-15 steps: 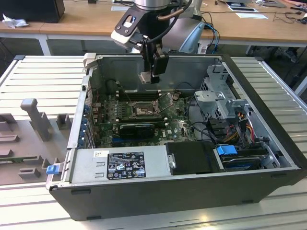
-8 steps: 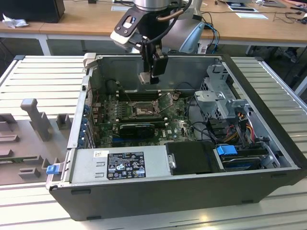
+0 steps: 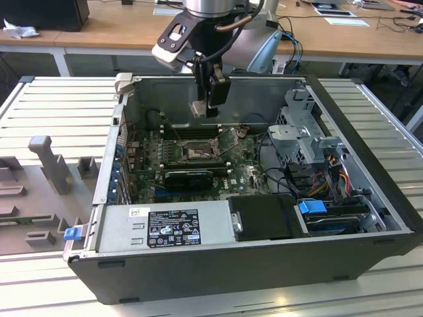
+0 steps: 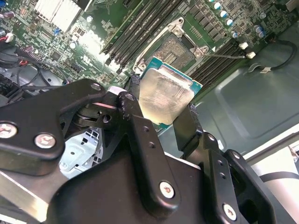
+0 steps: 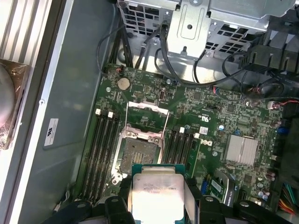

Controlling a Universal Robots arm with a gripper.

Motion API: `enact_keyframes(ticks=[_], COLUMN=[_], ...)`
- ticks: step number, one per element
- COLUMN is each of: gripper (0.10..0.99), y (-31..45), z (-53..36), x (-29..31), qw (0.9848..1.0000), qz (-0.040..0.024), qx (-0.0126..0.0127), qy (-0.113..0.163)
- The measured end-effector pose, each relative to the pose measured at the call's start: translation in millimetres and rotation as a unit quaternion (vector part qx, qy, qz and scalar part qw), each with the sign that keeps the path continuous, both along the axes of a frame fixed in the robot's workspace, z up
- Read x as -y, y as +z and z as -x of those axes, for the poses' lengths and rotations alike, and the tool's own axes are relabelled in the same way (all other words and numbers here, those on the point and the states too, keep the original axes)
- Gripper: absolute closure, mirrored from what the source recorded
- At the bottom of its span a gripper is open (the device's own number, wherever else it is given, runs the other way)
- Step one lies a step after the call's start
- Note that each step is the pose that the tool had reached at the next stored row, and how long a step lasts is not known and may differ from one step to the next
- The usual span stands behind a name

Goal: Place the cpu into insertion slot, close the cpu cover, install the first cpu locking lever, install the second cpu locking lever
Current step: 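Place the cpu into insertion slot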

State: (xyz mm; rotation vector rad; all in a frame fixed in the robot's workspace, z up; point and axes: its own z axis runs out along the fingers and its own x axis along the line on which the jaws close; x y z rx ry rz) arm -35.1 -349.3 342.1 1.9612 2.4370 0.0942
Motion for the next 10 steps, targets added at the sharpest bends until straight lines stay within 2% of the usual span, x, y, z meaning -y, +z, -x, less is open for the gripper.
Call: enact_keyframes(ticks=[10], gripper=[0.553], y=[-3.3], z=[0.0], x=[0.0], qw=[1.0000], qz=[0.0000], qx=[-0.0039], qy=[-0.007])
